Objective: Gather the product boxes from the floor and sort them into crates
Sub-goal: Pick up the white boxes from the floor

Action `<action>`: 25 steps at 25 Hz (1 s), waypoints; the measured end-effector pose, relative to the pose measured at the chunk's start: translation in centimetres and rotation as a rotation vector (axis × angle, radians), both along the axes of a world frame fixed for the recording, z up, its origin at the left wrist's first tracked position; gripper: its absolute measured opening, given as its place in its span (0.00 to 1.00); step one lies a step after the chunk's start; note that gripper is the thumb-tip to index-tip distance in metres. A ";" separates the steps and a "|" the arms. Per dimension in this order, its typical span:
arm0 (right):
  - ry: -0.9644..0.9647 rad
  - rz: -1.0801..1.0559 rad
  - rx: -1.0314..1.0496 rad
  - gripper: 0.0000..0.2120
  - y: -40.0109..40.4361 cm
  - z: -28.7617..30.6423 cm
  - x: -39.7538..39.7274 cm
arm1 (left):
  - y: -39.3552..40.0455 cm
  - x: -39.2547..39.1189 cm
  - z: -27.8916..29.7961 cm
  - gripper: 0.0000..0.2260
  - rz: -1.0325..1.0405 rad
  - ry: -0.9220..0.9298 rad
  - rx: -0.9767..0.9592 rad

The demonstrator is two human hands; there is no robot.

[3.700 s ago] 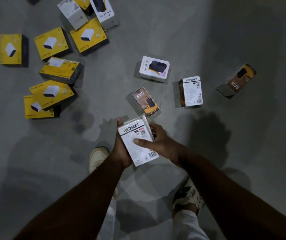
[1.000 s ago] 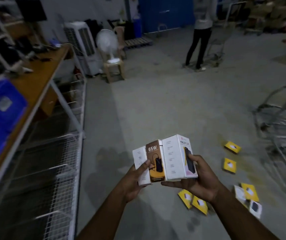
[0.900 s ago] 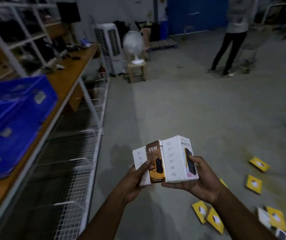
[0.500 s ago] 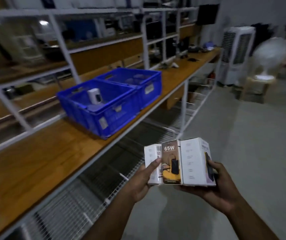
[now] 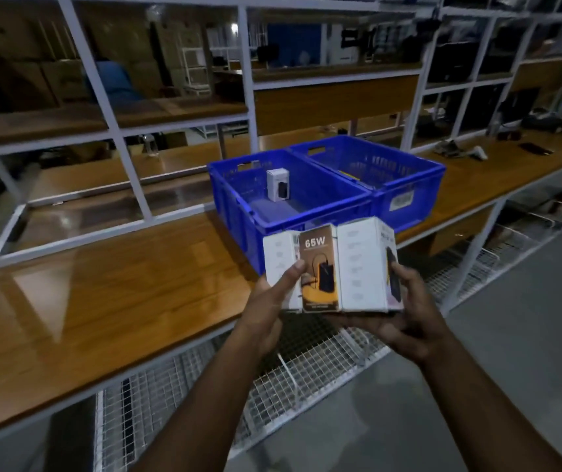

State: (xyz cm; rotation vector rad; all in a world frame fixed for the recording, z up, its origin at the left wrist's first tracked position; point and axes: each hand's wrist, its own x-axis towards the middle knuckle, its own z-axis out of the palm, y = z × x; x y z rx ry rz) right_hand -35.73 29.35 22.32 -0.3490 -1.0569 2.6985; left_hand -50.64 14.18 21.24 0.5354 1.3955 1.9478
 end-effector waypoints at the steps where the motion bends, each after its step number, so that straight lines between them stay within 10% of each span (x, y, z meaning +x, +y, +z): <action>1: 0.023 -0.009 0.013 0.27 1.5 0.7 -2.3 | 1.4 -2.0 0.6 0.25 0.010 0.021 0.026; 7: 0.078 0.010 0.163 0.29 9.8 5.1 -12.9 | 7.7 -11.3 6.2 0.11 -0.048 0.063 0.102; 11: -0.020 -0.077 0.327 0.28 14.8 7.2 -19.5 | 12.9 -19.2 6.7 0.22 0.023 0.166 0.049; 16: -0.206 -0.043 0.512 0.21 19.7 7.3 -25.6 | 15.7 -24.4 4.6 0.48 0.192 0.264 -0.291; 23: -0.418 0.140 0.684 0.24 24.9 5.3 -30.7 | 17.9 -26.3 3.5 0.55 0.211 0.538 -0.765; 25: -0.451 0.160 0.749 0.21 26.2 4.4 -31.2 | 18.7 -26.1 3.8 0.44 0.076 0.697 -0.948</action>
